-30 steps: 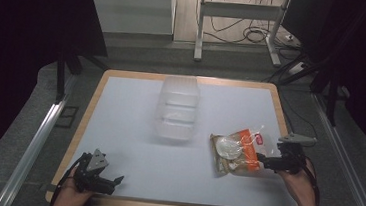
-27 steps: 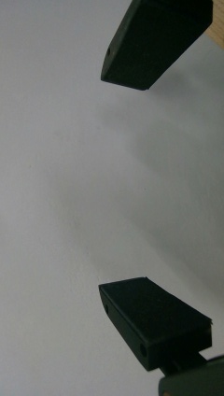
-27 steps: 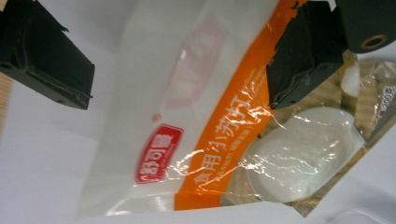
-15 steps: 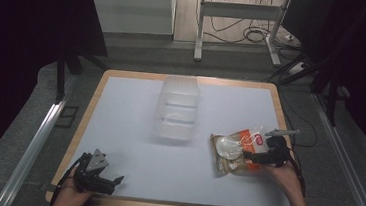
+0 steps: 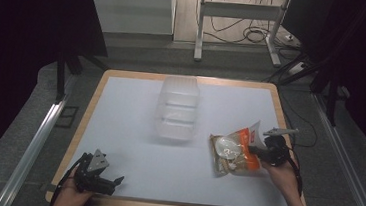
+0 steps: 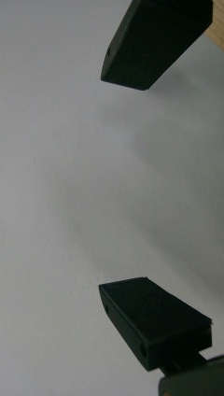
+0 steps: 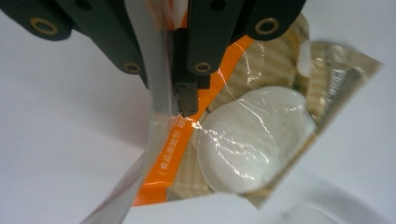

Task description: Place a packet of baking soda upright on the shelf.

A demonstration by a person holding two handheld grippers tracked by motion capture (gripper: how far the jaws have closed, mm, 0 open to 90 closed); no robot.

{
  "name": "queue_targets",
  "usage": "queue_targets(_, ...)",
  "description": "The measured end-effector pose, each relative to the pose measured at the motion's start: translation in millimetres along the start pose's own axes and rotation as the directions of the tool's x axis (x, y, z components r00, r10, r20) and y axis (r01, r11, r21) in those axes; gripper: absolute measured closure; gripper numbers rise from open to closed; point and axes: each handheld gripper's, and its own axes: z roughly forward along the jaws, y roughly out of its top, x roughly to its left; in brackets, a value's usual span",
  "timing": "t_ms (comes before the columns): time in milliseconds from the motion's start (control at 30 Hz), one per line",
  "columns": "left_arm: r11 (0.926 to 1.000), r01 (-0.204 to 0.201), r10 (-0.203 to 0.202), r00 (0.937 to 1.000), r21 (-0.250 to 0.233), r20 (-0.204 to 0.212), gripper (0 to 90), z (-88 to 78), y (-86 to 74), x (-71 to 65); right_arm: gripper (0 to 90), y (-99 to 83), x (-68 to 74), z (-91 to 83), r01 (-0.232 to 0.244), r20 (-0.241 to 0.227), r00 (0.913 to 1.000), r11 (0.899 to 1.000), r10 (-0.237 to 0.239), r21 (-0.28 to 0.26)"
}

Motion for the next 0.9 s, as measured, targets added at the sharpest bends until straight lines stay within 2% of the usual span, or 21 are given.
queue_targets(33,1.0000,0.001,-0.001,1.0000,0.000,0.002,2.5,0.0,0.0,0.2,88.6,4.8,2.4,-5.8,0.007,-0.016,0.9998,1.000,-0.008,-0.023)
queue_targets(133,1.0000,0.002,-0.002,1.0000,-0.001,0.003,2.5,0.0,-0.1,0.3,88.6,9.7,4.2,-10.5,0.002,-0.039,0.9993,0.999,-0.004,-0.032)
queue_targets(300,1.0000,0.004,-0.004,1.0000,-0.005,0.002,2.5,-0.1,-0.3,0.3,88.6,21.7,8.3,-17.9,-0.028,-0.110,0.9937,0.997,0.020,-0.069)
queue_targets(367,1.0000,0.004,-0.004,1.0000,-0.005,0.003,2.5,-0.1,-0.3,0.4,88.6,26.0,11.6,-19.6,-0.015,-0.122,0.9925,0.997,0.006,-0.072)
queue_targets(633,1.0000,0.000,0.000,1.0000,-0.003,0.000,2.5,0.0,-0.1,-0.1,88.8,43.1,26.2,-25.2,0.028,-0.131,0.9906,0.997,-0.037,-0.075)
queue_targets(900,1.0000,-0.001,0.001,1.0000,-0.004,0.002,2.5,-0.2,-0.2,0.2,88.7,57.8,31.2,-35.4,0.042,-0.128,0.9902,0.994,-0.055,-0.104)
